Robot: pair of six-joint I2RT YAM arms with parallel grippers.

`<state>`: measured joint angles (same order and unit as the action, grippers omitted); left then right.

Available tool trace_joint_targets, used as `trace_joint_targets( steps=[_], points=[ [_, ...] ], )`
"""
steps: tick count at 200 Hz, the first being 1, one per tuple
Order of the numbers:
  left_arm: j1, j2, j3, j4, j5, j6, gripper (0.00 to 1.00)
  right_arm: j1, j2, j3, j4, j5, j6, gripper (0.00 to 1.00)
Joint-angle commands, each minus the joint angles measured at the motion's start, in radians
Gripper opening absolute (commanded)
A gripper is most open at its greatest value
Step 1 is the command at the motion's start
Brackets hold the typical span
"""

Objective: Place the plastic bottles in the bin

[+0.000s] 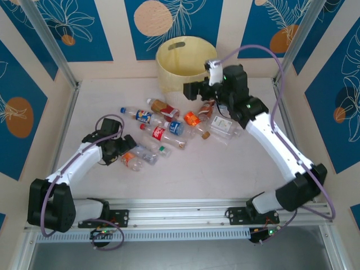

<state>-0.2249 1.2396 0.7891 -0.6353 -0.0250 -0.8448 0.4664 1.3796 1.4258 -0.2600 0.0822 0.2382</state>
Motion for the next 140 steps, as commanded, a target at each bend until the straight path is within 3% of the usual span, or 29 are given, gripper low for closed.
trace_joint_targets(
  steps=[1, 66, 113, 140],
  points=[
    [-0.006, -0.044, -0.059, -0.005, -0.019, -0.109, 1.0, -0.006, -0.125, -0.143, 0.156, 0.104, 0.056, 1.0],
    [-0.011, -0.031, -0.192, 0.211, 0.169, -0.126, 0.89, -0.054, -0.311, -0.367, 0.219, 0.137, 0.083, 0.99],
    [-0.021, 0.046, -0.229, 0.324, 0.189, -0.128, 0.83, -0.054, -0.324, -0.367, 0.187, 0.14, 0.101, 1.0],
    [-0.021, 0.081, -0.241, 0.375, 0.19, -0.101, 0.7, -0.054, -0.328, -0.374, 0.18, 0.144, 0.105, 1.0]
  ],
)
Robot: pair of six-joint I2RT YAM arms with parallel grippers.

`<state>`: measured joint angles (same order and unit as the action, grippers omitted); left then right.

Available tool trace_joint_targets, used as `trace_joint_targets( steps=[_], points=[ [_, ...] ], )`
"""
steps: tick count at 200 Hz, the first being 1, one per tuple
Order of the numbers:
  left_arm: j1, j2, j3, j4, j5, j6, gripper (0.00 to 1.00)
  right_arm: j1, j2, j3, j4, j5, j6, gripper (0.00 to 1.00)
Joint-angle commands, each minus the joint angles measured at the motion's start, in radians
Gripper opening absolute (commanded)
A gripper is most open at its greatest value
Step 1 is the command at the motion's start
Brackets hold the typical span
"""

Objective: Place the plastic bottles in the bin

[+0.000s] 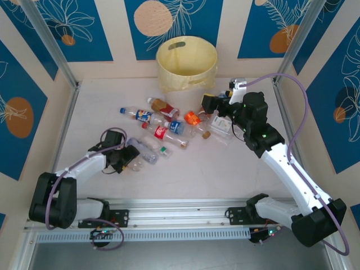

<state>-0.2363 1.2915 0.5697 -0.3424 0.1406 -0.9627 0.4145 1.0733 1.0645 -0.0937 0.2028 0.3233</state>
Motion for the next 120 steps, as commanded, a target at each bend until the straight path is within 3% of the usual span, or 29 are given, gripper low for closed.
trace_joint_targets(
  steps=[1, 46, 120],
  points=[
    [-0.009, 0.028, -0.023, 0.082, 0.023, 0.018, 0.69, -0.003, -0.022, -0.013, 0.014, 0.024, 0.019, 1.0],
    [-0.008, -0.038, -0.004, -0.001, -0.084, 0.062, 0.56, -0.006, -0.021, -0.027, 0.048, 0.063, 0.012, 1.0],
    [-0.008, -0.27, 0.106, -0.147, -0.243, 0.149, 0.31, -0.021, -0.026, -0.071, 0.083, 0.117, 0.016, 1.0]
  ],
)
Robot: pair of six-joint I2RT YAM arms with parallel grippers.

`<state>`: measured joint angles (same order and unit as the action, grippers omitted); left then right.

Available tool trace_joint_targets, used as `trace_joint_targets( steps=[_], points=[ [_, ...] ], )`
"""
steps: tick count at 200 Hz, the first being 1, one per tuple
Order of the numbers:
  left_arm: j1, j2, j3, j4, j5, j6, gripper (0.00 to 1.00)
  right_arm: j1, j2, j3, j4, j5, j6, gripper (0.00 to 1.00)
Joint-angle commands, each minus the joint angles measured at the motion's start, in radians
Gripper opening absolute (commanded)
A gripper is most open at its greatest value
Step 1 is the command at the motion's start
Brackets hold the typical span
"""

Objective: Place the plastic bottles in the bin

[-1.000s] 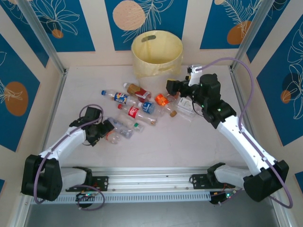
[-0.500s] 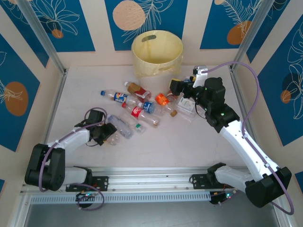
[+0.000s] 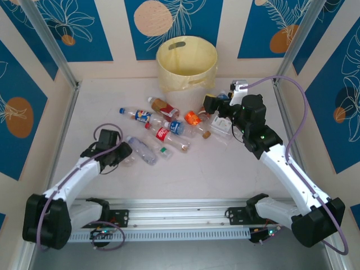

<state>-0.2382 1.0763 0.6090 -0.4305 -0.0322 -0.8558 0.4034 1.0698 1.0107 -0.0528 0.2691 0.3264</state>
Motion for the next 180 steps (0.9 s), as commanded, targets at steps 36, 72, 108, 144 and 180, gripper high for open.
trace_joint_targets(
  steps=[36, 72, 108, 144, 180],
  points=[
    [-0.005, -0.074, 0.191, -0.059, -0.055, 0.088, 0.01, -0.031, -0.03, -0.036, 0.026, 0.109, 0.05, 1.0],
    [-0.036, -0.035, 0.251, 0.189, 0.074, 0.115, 0.0, -0.064, -0.043, -0.054, 0.012, 0.11, 0.099, 1.0],
    [-0.107, 0.049, 0.335, 0.426, 0.067, 0.155, 0.0, -0.092, -0.063, -0.072, 0.006, 0.101, 0.147, 1.0],
    [-0.168, 0.192, 0.485, 0.65, 0.104, 0.131, 0.0, -0.117, -0.082, -0.085, -0.011, 0.079, 0.192, 1.0],
    [-0.245, 0.353, 0.729, 0.679, 0.127, 0.181, 0.0, -0.137, -0.096, -0.09, -0.029, 0.061, 0.225, 1.0]
  ],
)
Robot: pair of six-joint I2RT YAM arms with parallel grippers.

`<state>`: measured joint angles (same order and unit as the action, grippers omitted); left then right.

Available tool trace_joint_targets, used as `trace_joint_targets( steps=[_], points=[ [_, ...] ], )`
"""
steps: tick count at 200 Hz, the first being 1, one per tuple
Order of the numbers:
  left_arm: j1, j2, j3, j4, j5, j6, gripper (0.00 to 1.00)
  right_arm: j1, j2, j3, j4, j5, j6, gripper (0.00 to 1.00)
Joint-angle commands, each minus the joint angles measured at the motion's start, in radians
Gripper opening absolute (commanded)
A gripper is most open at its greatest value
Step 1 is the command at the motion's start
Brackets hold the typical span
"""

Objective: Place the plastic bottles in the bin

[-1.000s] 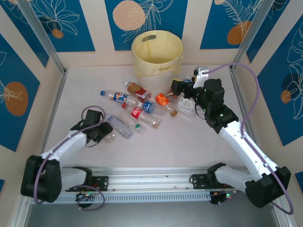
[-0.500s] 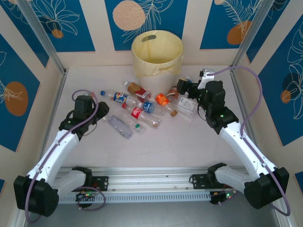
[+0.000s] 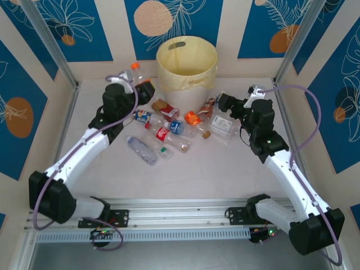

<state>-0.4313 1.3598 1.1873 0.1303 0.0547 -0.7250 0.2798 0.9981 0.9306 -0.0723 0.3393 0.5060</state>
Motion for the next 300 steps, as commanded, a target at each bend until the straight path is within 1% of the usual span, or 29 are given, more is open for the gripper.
trace_joint_targets(
  steps=[1, 27, 40, 55, 80, 101, 114, 129, 146, 157, 167, 183, 197, 221, 238, 251, 266, 279, 288, 300],
  points=[
    [-0.054, 0.074, 0.158, 0.117, 0.038, 0.05, 0.0, -0.015, -0.025, -0.01, -0.009, -0.01, 0.047, 1.0],
    [-0.12, 0.208, 0.374, 0.057, 0.013, 0.062, 0.0, -0.031, -0.024, -0.01, -0.009, -0.04, 0.077, 1.0],
    [-0.159, 0.282, 0.482, 0.042, 0.012, 0.1, 0.0, -0.037, -0.021, -0.007, -0.012, -0.056, 0.092, 1.0],
    [-0.193, 0.363, 0.6, 0.01, -0.017, 0.149, 0.0, -0.04, -0.024, -0.002, -0.015, -0.065, 0.104, 1.0],
    [-0.203, 0.495, 0.771, -0.019, -0.052, 0.156, 0.0, -0.045, -0.028, 0.007, -0.031, -0.078, 0.115, 0.99],
    [-0.204, 0.565, 0.815, 0.052, -0.132, 0.122, 0.0, -0.046, -0.028, 0.02, -0.053, -0.08, 0.119, 0.99],
    [-0.203, 0.619, 0.891, 0.058, -0.145, 0.127, 0.0, -0.047, -0.029, 0.028, -0.063, -0.081, 0.121, 0.99],
    [-0.203, 0.715, 1.083, -0.05, -0.144, 0.141, 0.0, -0.048, -0.029, 0.034, -0.072, -0.082, 0.12, 0.99],
    [-0.203, 0.855, 1.372, -0.267, -0.122, 0.129, 0.0, -0.048, -0.031, 0.036, -0.079, -0.077, 0.116, 0.99],
    [-0.203, 0.958, 1.573, -0.396, -0.089, 0.114, 0.0, -0.05, -0.031, 0.039, -0.087, -0.073, 0.114, 0.99],
    [-0.208, 1.048, 1.745, -0.465, -0.074, 0.122, 0.0, -0.053, -0.033, 0.04, -0.094, -0.071, 0.111, 0.99],
    [-0.206, 1.18, 1.965, -0.529, -0.116, 0.127, 0.0, -0.054, -0.03, 0.043, -0.099, -0.069, 0.111, 0.99],
    [-0.192, 1.212, 1.973, -0.508, -0.125, 0.099, 0.0, -0.057, -0.029, 0.046, -0.103, -0.074, 0.115, 0.99],
    [-0.186, 1.245, 1.973, -0.538, -0.15, 0.093, 0.0, -0.058, -0.029, 0.048, -0.109, -0.076, 0.116, 0.99],
    [-0.182, 1.275, 1.968, -0.529, -0.138, 0.107, 0.07, -0.06, -0.027, 0.047, -0.112, -0.07, 0.117, 0.99],
    [-0.175, 1.287, 1.949, -0.52, -0.145, 0.091, 0.11, -0.06, -0.023, 0.045, -0.112, -0.068, 0.125, 0.98],
    [-0.166, 1.3, 1.939, -0.504, -0.144, 0.066, 0.13, -0.061, -0.018, 0.045, -0.112, -0.075, 0.134, 0.98],
    [-0.159, 1.309, 1.933, -0.486, -0.138, 0.057, 0.17, -0.061, -0.012, 0.045, -0.113, -0.077, 0.138, 0.98],
    [-0.155, 1.311, 1.929, -0.479, -0.132, 0.053, 0.22, -0.062, -0.006, 0.045, -0.115, -0.077, 0.138, 0.98],
    [-0.151, 1.314, 1.925, -0.477, -0.129, 0.05, 0.31, -0.064, 0.006, 0.045, -0.117, -0.07, 0.133, 0.98]
  ],
)
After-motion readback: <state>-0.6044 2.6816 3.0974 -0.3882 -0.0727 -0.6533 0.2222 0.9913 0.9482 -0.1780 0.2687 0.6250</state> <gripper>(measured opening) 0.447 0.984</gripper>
